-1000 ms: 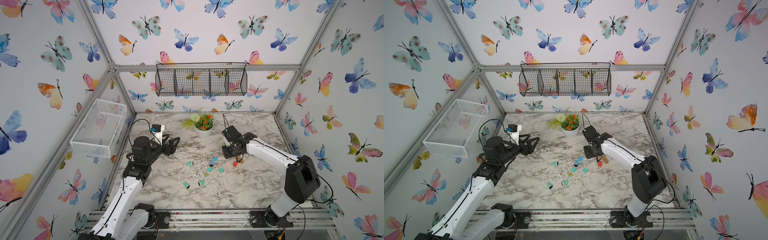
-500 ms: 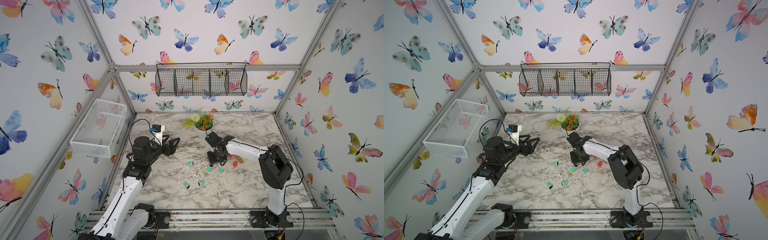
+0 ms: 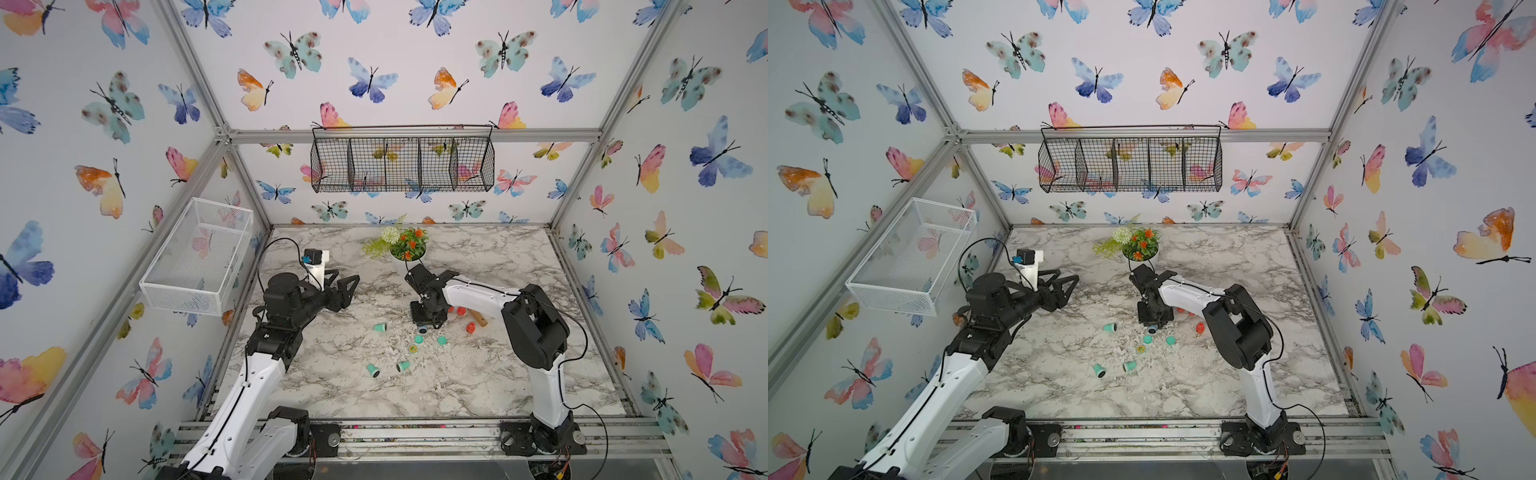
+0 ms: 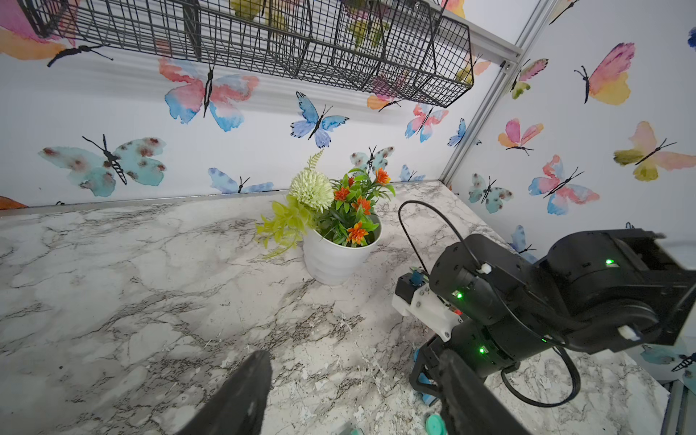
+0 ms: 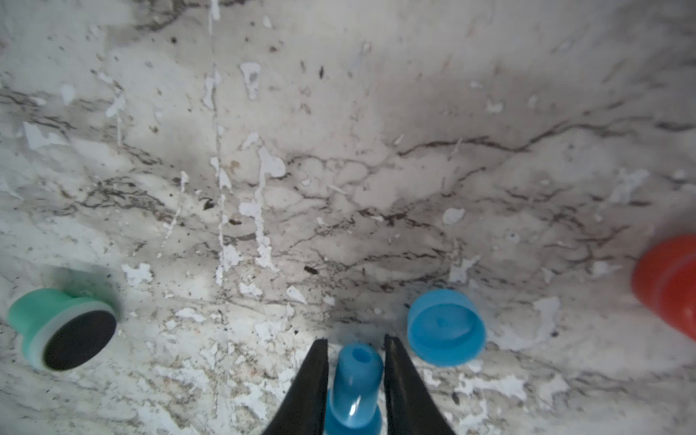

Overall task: Close the stamp cap
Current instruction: Pick up the stamp from the center of the board.

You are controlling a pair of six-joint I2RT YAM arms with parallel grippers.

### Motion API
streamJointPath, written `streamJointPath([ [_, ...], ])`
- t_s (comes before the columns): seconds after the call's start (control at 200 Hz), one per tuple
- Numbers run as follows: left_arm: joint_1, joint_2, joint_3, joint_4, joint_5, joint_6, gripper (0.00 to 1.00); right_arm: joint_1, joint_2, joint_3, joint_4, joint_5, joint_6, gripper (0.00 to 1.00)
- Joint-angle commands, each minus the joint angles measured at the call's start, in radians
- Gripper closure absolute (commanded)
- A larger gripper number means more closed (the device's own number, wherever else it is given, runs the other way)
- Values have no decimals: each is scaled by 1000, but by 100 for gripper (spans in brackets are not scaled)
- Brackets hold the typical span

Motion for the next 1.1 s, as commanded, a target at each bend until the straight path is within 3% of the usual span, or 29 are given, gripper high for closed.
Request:
streamJointPath([
  [0.0, 10, -10, -2, 6, 10, -8, 28, -3, 23, 21, -34, -19, 9, 72],
  [0.496, 10, 6, 2, -1, 16, -4, 28, -3, -6, 24, -8, -38, 22, 85],
  [0.636, -8, 31, 3, 9, 60, -117, 29, -22, -98, -66, 120, -88, 97, 87],
  [0.726, -94, 68, -16, 46, -5, -210, 31, -43, -162, -148, 232, -139, 169, 88],
  [0.936, -407, 228, -58, 190, -166, -281, 31, -71, -300, -330, 484, -231, 411, 88],
  [1.096, -496, 347, -62, 283, -175, -323, 31, -79, -376, -450, 666, -279, 591, 88],
])
